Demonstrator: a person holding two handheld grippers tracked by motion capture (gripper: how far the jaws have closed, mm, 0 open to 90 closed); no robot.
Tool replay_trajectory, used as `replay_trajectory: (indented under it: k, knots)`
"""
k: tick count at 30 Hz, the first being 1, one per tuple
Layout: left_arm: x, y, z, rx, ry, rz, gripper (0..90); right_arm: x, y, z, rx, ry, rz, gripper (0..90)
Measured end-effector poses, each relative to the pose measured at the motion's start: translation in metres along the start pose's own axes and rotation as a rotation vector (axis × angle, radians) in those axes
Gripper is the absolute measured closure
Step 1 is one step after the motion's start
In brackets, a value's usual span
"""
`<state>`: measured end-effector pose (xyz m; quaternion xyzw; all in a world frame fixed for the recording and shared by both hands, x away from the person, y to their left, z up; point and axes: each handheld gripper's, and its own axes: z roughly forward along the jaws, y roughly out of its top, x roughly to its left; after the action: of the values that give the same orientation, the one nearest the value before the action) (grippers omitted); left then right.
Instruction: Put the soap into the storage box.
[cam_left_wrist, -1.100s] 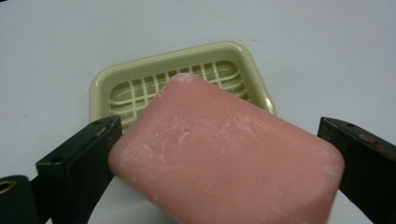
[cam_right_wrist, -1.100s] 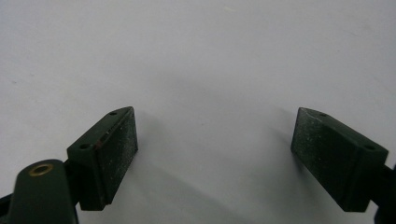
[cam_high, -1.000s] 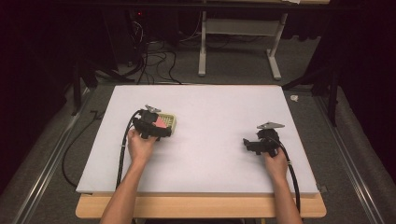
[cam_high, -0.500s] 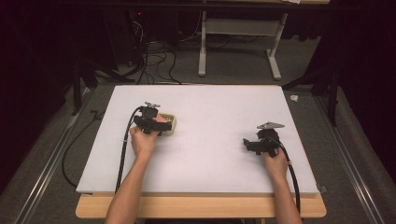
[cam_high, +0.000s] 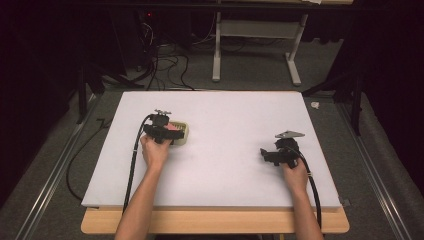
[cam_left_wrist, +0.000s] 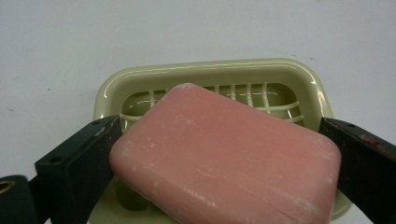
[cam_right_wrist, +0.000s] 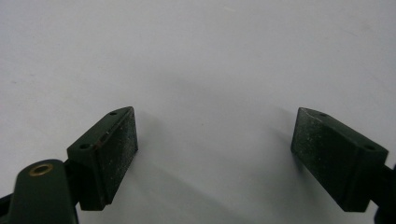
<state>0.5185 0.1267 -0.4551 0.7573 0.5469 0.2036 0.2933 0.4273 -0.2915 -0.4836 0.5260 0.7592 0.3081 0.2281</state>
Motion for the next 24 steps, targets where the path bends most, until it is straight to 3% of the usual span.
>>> replay_trajectory:
  k: [5,10,19,24]
  knots:
    - [-0.001,0.0,0.0,-0.016,0.007,0.008,2.5,0.0,0.0,0.0,0.002,0.0,0.0,15.3]
    - [0.001,0.003,-0.009,-0.069,-0.028,0.004,2.8,0.0,0.0,0.0,0.001,0.0,-0.002,15.3]
    - [-0.002,0.002,-0.011,-0.054,-0.034,0.027,2.9,0.0,0.0,0.0,0.001,0.0,-0.001,15.3]
    - [-0.006,0.002,-0.021,-0.066,-0.034,0.056,4.4,0.0,0.0,0.0,0.0,0.0,-0.001,15.3]
